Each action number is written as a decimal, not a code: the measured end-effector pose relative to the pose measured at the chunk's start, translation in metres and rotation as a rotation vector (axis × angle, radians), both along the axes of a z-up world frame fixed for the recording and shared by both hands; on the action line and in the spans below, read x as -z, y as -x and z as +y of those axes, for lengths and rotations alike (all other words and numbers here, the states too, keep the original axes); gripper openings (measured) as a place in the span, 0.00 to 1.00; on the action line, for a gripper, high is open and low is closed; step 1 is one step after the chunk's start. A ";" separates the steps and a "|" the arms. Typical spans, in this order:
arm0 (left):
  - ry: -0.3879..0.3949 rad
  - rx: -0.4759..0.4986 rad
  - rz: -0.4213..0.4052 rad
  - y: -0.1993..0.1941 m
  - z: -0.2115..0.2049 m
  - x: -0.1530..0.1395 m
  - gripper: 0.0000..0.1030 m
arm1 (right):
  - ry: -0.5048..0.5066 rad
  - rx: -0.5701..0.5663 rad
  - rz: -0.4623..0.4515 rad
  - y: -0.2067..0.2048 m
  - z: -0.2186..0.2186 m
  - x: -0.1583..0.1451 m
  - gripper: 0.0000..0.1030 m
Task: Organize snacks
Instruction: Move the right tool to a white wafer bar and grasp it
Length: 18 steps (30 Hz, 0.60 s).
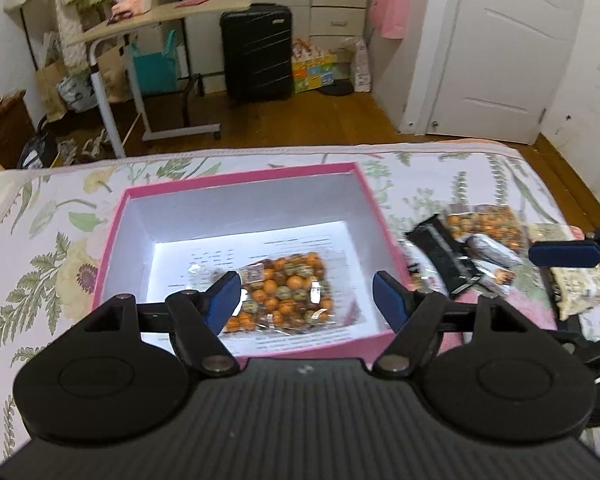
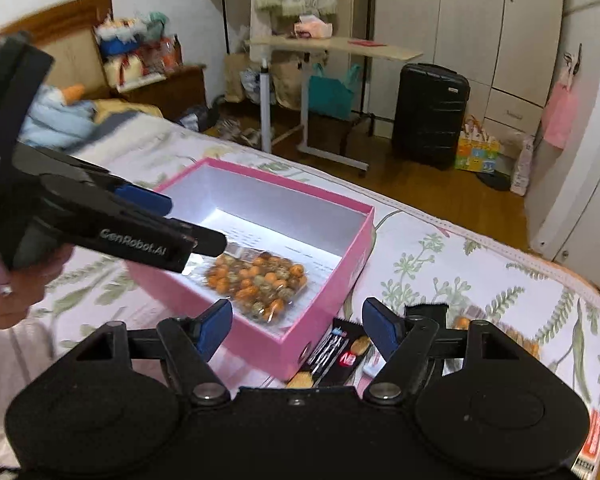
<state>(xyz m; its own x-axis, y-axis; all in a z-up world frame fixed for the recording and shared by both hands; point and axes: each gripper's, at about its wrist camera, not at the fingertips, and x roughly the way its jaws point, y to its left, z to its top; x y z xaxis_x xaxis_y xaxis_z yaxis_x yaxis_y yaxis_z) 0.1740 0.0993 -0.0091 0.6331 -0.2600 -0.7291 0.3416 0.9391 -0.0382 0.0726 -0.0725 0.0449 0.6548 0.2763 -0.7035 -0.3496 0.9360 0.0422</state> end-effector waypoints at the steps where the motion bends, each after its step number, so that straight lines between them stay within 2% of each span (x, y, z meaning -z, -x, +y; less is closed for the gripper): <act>1: 0.006 0.013 -0.001 0.005 -0.003 -0.002 0.70 | -0.017 0.010 -0.001 0.008 -0.009 -0.001 0.75; 5: 0.045 0.069 0.013 0.027 -0.022 -0.008 0.70 | -0.043 0.072 -0.013 0.032 -0.035 0.004 0.75; 9: 0.051 0.111 0.007 0.044 -0.042 -0.004 0.70 | -0.069 0.119 -0.027 0.053 -0.061 0.022 0.76; 13: 0.066 0.109 0.041 0.052 -0.060 0.015 0.71 | -0.086 0.185 0.016 0.065 -0.080 0.050 0.76; 16: 0.074 0.076 0.078 0.054 -0.068 0.035 0.71 | -0.051 0.212 0.053 0.067 -0.088 0.075 0.76; 18: 0.055 0.052 0.082 0.057 -0.074 0.048 0.71 | -0.035 0.238 0.081 0.067 -0.093 0.090 0.84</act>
